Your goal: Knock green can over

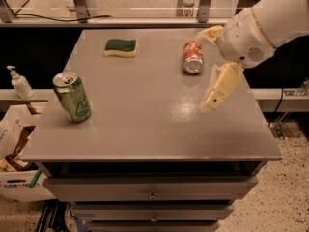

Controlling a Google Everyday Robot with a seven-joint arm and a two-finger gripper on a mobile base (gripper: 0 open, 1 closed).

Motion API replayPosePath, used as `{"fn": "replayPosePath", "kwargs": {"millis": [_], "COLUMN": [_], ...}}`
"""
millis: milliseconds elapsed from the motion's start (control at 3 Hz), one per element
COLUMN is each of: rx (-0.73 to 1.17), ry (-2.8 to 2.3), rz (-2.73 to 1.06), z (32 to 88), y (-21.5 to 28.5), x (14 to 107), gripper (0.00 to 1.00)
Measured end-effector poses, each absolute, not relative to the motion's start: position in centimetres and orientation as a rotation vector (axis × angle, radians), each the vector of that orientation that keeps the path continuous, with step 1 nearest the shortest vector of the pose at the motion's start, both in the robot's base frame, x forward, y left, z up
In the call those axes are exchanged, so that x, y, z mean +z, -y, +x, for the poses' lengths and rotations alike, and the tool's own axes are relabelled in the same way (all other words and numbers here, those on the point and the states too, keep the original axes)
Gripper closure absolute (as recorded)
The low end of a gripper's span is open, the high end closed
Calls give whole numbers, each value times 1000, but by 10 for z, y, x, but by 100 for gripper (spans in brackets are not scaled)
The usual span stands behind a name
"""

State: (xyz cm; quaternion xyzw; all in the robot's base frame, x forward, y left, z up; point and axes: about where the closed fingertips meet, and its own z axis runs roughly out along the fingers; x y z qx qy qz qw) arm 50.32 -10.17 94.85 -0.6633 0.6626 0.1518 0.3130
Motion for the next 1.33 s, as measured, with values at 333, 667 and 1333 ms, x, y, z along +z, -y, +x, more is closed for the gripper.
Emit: {"fn": "replayPosePath", "kwargs": {"millis": [333,667,1333], "rx": [450,536,584], "ry": [-1692,-1629,-1571], "rz": [-1797,-1834,-1872], "z": [525,549,546], "y": [69,27,-3], "x": [932,915,911], "gripper": [0,0,0]}}
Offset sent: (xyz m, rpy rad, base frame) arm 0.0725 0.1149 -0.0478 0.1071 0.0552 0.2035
